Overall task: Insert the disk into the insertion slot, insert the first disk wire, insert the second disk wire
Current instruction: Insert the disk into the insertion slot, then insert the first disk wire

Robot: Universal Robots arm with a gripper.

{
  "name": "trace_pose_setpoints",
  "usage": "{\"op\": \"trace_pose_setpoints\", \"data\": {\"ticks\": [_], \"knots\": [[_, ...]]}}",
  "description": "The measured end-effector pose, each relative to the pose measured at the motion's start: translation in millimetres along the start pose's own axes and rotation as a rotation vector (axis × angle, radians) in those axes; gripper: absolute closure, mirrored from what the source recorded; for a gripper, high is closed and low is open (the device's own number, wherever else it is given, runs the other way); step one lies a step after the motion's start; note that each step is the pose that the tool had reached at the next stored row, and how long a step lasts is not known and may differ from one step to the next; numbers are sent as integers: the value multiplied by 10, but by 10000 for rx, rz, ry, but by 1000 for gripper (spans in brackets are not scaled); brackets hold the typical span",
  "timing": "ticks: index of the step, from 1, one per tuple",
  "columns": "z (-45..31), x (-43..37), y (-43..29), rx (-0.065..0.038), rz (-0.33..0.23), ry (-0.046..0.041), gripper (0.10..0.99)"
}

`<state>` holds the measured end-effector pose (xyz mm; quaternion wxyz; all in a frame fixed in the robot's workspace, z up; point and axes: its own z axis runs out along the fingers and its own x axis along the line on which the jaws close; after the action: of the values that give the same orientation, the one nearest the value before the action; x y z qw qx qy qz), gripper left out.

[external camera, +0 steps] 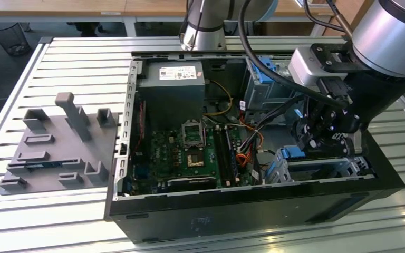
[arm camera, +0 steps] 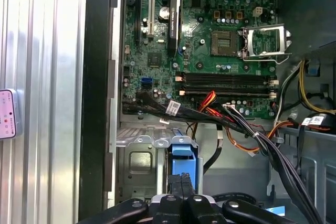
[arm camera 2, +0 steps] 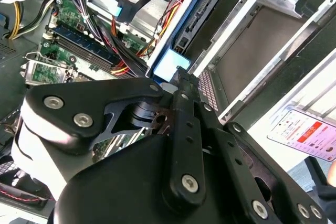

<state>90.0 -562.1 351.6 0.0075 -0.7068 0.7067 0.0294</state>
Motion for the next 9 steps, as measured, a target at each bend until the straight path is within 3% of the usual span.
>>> {"op": "trace_pose_setpoints", "data": {"ticks": [9], "knots": [[9,-1,-18,0,0,-1,980]]}}
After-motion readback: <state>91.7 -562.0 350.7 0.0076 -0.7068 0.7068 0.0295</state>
